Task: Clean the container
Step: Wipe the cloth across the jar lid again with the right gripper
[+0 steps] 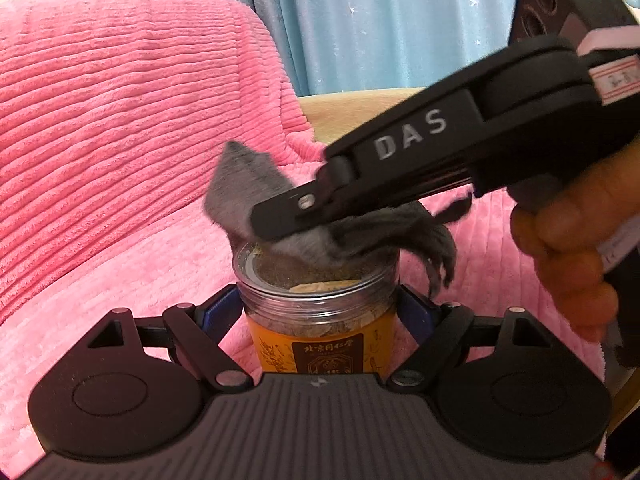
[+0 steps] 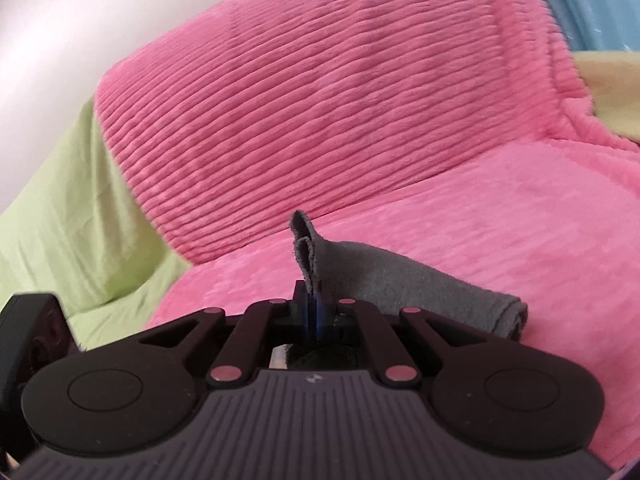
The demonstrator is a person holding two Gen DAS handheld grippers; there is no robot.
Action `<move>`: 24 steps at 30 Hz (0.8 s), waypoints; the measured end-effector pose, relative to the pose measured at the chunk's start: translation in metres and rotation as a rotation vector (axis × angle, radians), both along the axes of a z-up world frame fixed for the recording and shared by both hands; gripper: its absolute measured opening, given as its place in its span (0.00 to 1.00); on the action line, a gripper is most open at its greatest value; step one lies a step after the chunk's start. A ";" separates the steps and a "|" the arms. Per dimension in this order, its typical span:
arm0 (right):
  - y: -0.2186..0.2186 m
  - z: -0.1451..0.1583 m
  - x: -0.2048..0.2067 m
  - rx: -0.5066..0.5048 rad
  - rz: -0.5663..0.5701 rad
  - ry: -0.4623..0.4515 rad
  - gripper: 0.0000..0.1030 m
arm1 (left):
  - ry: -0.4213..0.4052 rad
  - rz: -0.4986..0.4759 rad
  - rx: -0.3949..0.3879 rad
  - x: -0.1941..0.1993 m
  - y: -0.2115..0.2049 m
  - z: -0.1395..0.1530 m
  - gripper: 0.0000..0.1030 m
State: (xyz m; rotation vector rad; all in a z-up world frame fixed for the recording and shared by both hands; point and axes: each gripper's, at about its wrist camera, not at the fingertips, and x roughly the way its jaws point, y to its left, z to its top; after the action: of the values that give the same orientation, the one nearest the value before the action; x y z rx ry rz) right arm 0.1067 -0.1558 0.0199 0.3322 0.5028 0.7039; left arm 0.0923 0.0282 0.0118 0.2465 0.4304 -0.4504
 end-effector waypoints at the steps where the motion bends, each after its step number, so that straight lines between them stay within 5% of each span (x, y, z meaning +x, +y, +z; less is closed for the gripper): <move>1: -0.005 0.000 -0.002 -0.001 -0.006 0.002 0.01 | 0.001 -0.001 -0.001 0.000 0.000 0.000 0.81; 8: -0.025 -0.001 -0.022 0.050 0.039 0.054 0.01 | 0.006 -0.002 -0.007 0.000 0.002 0.000 0.81; 14: 0.001 0.006 -0.025 0.025 0.097 0.025 0.01 | 0.005 0.000 -0.003 -0.001 0.002 -0.001 0.81; 24: -0.017 0.004 -0.009 -0.014 -0.036 -0.010 0.01 | 0.004 -0.009 -0.001 -0.001 0.003 0.000 0.81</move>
State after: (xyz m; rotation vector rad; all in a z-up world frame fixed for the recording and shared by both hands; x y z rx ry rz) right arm 0.0974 -0.1729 0.0243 0.3241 0.4908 0.6662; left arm 0.0910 0.0309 0.0113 0.2468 0.4336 -0.4596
